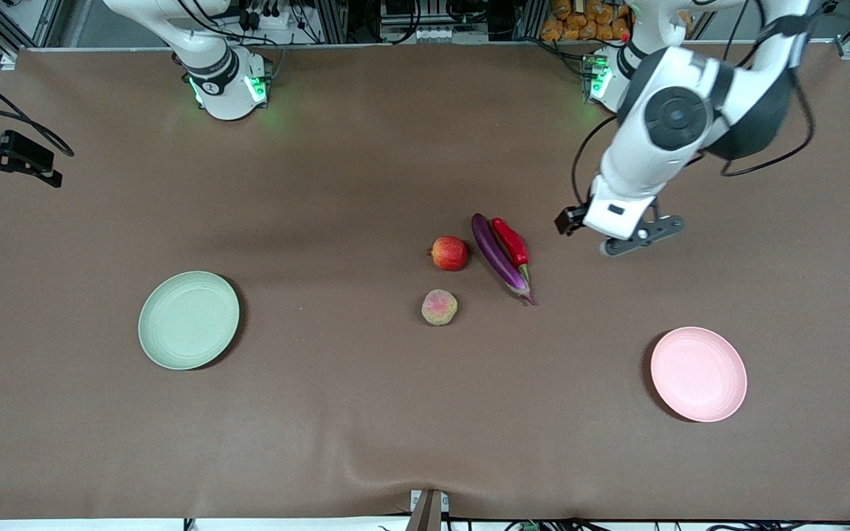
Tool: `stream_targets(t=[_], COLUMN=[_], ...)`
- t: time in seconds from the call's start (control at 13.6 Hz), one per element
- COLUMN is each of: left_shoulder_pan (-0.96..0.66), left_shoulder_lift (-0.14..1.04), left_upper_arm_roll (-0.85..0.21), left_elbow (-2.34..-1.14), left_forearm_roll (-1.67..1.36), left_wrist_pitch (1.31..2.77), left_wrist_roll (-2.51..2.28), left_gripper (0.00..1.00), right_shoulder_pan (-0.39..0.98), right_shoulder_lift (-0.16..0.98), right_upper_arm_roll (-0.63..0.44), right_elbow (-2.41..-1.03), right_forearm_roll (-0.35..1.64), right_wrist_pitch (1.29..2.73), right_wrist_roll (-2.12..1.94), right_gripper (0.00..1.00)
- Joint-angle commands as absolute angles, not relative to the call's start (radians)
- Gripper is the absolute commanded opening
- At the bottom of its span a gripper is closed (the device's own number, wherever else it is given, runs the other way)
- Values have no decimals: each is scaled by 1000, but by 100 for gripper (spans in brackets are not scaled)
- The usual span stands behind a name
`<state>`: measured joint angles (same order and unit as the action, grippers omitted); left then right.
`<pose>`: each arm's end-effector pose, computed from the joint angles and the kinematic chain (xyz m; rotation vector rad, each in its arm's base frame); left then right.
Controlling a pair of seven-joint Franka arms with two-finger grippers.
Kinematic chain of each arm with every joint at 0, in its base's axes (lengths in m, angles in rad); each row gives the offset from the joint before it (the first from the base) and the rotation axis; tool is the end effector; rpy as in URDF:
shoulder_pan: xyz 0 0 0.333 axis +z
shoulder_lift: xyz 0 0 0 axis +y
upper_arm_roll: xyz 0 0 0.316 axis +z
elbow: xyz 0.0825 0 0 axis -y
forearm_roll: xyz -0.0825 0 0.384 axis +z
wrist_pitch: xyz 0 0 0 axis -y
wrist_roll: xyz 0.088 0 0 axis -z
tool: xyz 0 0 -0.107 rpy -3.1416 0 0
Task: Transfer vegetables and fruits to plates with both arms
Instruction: 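Reach the left gripper down and grasp the red chili pepper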
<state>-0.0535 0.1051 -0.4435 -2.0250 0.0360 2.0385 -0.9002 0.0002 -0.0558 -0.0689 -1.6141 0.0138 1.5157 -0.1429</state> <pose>0.4966 -0.2625 0.3957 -3.0405 -0.5942 0.1098 0.5299 -0.0360 0.6297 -3.1167 -0.1167 0.0634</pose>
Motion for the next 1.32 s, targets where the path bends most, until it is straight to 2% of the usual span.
stream_targets(t=[0.0, 0.29, 0.73, 0.95, 1.25], left_shoulder_pan=[-89, -140, -164, -155, -153], left_shoulder_lift=[113, 201, 363, 416, 417], left_upper_arm_roll=[-462, -462, -460, -460, -460], left_elbow=[-2132, -2204, -2200, -2183, -2189], left_forearm_roll=[41, 78, 267, 317, 327], left_wrist_pitch=[2192, 2371, 2515, 2537, 2537], left_wrist_roll=[-1029, -1167, -1351, -1397, -1397], left_gripper=[100, 100, 100, 100, 100], right_shoulder_pan=[-5, -5, -8, -5, -8], right_shoulder_lift=[-74, -74, -74, -72, -72], right_upper_arm_roll=[-64, -64, -64, -63, -64], right_elbow=[-1623, -1623, -1623, -1621, -1621], right_forearm_roll=[17, 15, 17, 18, 37], right_wrist_pitch=[1517, 1517, 1516, 1522, 1522], right_wrist_roll=[-133, -133, -133, -133, -133], right_gripper=[100, 100, 100, 100, 100])
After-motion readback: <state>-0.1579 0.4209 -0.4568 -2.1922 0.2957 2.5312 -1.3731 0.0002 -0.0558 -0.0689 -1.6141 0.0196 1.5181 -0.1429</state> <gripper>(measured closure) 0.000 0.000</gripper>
